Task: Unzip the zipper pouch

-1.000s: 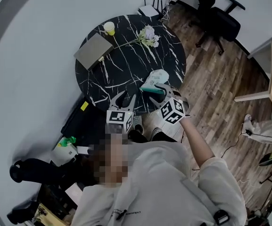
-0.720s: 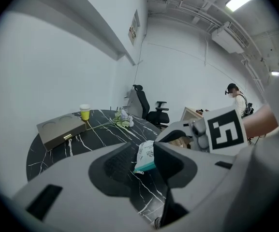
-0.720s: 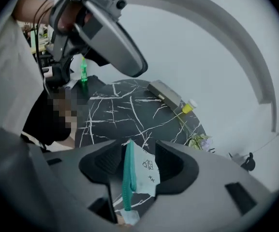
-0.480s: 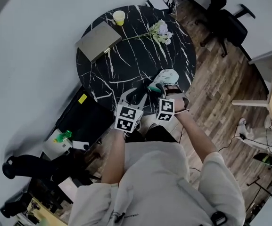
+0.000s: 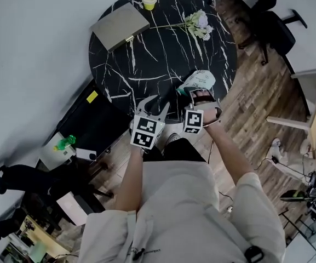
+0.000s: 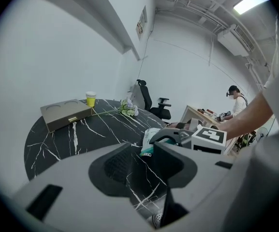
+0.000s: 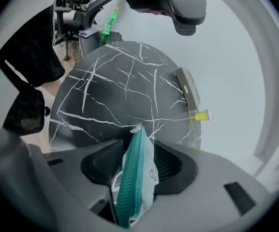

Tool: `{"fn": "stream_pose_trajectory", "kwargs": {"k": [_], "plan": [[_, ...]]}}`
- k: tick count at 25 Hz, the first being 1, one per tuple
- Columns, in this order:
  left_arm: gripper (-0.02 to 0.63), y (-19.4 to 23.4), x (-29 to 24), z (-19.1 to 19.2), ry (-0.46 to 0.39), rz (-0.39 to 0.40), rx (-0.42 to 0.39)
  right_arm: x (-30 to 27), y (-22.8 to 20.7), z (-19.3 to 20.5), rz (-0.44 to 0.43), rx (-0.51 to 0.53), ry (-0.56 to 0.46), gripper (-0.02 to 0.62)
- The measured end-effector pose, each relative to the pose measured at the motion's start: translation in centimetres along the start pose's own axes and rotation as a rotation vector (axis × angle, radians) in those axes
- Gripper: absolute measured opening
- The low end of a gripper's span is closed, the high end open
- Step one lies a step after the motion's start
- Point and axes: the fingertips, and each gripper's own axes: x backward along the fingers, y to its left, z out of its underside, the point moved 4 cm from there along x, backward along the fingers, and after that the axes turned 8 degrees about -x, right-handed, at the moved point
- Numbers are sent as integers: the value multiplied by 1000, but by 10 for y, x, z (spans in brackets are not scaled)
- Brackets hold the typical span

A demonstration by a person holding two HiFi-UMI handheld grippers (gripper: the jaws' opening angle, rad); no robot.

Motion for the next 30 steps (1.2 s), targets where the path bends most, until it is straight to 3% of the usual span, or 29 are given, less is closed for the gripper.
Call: {"fn": "stream_pose_trajectory", "kwargs": {"k": [4,9,20,30], "plan": [[150,2,3,7,1,-3,4,-2,-1,1,22,32,22,142],[150,10,5,4,7,8,-8,6,-10,0,26,-57,15,64],[150,15,-19,-28,-10,117,-70,35,-48,13,23,-361,-30,40],[150,22,-39,-70,-40,216,-187,55,-91,32,-35,-587,-115,38]]}}
